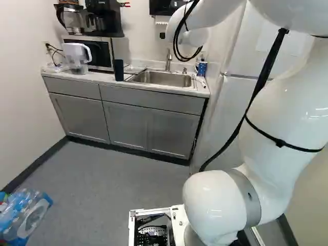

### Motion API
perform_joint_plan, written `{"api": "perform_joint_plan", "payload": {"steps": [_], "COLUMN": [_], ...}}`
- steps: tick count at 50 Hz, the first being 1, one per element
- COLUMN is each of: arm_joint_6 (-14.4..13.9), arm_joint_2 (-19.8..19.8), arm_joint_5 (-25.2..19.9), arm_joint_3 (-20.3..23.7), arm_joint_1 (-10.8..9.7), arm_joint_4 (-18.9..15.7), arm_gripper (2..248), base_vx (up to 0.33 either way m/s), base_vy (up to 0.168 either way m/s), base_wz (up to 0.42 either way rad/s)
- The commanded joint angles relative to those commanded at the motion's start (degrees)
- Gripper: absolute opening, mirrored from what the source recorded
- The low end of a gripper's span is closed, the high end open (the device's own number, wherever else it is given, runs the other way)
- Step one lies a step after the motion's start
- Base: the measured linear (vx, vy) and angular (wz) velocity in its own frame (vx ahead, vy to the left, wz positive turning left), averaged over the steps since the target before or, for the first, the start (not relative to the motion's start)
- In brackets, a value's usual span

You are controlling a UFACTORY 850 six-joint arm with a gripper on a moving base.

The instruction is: Rinse the cup and place it in the tray

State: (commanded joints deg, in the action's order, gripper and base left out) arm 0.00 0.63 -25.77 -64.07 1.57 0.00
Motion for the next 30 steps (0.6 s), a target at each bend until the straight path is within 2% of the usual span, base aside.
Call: {"api": "perform_joint_plan", "payload": {"steps": [11,30], "arm_joint_6": [0.0,0.0], "arm_joint_2": [0.0,0.0], "arm_joint_5": [0.0,0.0], "arm_joint_3": [0.0,0.0], "arm_joint_1": [0.0,0.0], "arm_joint_4": [0.0,0.0], "arm_gripper": [247,247], "base_vx": [0.121,0.113], "base_vy": [0.026,0.002], "base_wz": [0.114,0.002]}}
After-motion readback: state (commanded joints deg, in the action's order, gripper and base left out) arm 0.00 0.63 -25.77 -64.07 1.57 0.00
